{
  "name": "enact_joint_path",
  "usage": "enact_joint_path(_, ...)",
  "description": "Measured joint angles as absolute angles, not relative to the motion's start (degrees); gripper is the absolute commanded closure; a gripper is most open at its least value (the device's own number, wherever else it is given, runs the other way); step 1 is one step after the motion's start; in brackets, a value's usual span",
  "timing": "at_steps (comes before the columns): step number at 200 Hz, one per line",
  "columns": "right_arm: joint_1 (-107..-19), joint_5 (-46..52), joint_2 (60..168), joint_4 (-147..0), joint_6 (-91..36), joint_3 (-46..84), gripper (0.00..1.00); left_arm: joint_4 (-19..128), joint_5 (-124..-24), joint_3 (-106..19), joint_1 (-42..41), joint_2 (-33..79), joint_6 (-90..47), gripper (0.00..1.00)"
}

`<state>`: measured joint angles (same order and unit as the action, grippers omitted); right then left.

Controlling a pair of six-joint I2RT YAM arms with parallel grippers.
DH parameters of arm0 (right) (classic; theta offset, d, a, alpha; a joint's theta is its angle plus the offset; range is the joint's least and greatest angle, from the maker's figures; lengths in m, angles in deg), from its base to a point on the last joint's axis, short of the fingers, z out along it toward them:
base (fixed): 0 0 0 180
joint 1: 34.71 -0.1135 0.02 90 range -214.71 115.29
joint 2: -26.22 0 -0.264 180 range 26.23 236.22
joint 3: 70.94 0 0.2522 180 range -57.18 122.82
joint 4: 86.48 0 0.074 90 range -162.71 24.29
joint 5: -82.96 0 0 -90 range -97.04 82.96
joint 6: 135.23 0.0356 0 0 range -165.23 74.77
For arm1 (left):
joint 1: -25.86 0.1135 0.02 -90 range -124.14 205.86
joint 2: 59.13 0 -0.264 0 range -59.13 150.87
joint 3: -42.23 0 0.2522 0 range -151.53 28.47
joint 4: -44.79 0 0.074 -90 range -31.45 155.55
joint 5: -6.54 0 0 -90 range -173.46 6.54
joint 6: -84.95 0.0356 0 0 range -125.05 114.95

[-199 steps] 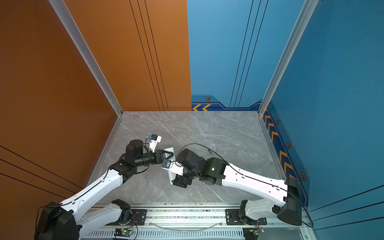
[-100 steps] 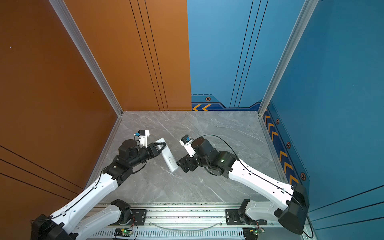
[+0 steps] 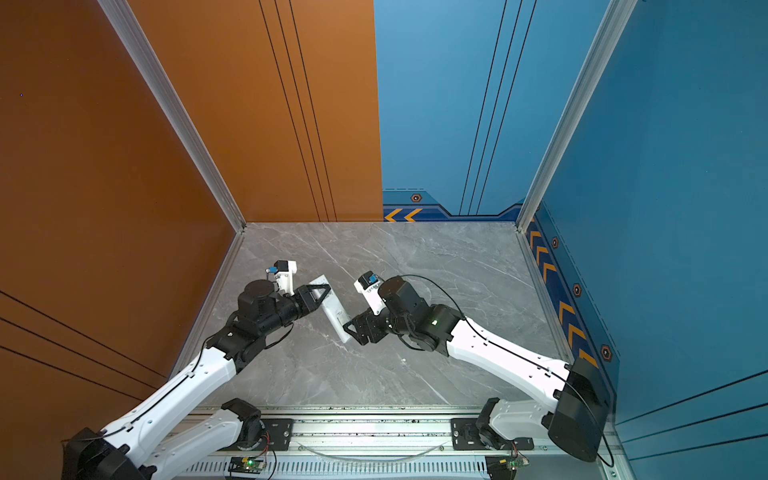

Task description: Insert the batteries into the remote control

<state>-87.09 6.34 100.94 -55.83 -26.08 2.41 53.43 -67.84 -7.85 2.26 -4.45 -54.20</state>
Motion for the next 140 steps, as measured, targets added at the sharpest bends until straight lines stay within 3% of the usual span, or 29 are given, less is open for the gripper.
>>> enact_joint_path(140,-88.2,6.3,109.6,-58.0,-25.7,6.6,0.29,47.2,-63.6,-6.4,2.3,-1.0,-54.8,1.00)
